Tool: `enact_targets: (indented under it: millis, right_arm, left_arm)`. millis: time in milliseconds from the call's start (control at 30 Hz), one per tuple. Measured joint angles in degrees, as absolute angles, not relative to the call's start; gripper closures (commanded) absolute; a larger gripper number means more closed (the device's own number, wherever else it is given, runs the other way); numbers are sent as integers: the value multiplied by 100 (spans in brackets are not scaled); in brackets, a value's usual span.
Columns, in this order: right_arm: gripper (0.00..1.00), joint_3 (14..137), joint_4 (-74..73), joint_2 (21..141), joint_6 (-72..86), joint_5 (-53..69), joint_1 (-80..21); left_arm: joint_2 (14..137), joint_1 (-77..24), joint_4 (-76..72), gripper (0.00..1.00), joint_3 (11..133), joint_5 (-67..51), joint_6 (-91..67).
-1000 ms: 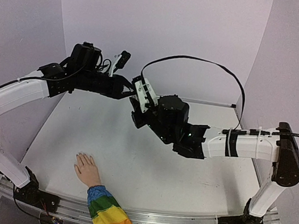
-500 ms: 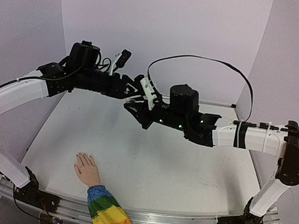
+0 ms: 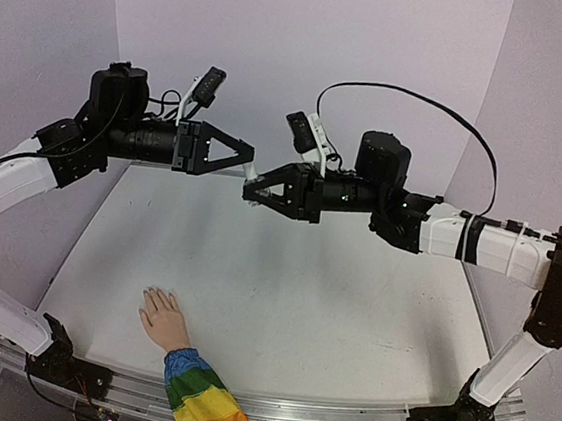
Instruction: Paint the nails
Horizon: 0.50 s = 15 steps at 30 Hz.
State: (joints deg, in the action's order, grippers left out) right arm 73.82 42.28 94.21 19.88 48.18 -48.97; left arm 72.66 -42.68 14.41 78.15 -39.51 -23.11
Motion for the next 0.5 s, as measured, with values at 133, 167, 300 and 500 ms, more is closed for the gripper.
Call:
enact_targets:
  millis: [133,167,300,500]
  right_arm:
    - [100,7397,4532,9426,2307,5175,-4925]
    - [100,7406,4580,9430,2351,5214,-4917]
    - [100,7432,4687,9480,2434,5308,-4866]
    - [100,7509,4768,9662,2445,5325,-4757]
  left_arm:
    - [7266,-4268,1389,65,7806,-4125,-2318]
    - [7275,-4268,1389,69,7806,-4174,-2316]
    - [7328,-4268,1387,75,7797,-4259,-2252]
    - [7435,-4246,1391,89,7782,-4176,-2097]
